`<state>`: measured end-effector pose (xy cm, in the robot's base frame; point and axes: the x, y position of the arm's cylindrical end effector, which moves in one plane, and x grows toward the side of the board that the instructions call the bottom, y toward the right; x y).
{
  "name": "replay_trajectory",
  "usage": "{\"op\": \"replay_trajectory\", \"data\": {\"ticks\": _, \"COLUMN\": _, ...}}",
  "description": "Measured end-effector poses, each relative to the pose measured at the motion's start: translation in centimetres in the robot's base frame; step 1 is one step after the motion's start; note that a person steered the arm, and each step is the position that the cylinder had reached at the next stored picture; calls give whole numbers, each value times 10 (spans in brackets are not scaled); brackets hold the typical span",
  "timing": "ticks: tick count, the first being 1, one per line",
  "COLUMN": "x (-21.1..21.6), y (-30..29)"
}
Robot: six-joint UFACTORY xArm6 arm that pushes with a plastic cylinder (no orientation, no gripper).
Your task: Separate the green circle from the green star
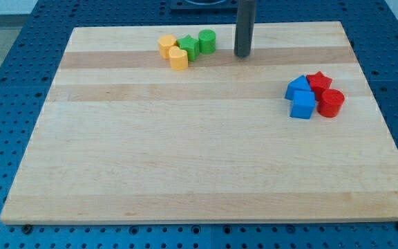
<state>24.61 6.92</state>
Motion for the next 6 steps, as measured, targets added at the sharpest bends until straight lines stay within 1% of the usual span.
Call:
{"op": "replay_trajectory", "data": {"ticks": 1, "x": -32, "y": 0}}
{"op": "replay_trajectory", "data": {"ticks": 2, "x": -53, "y": -16}}
{"op": "replay_trajectory", "data": {"ticks": 6, "x": -48, "y": -77}}
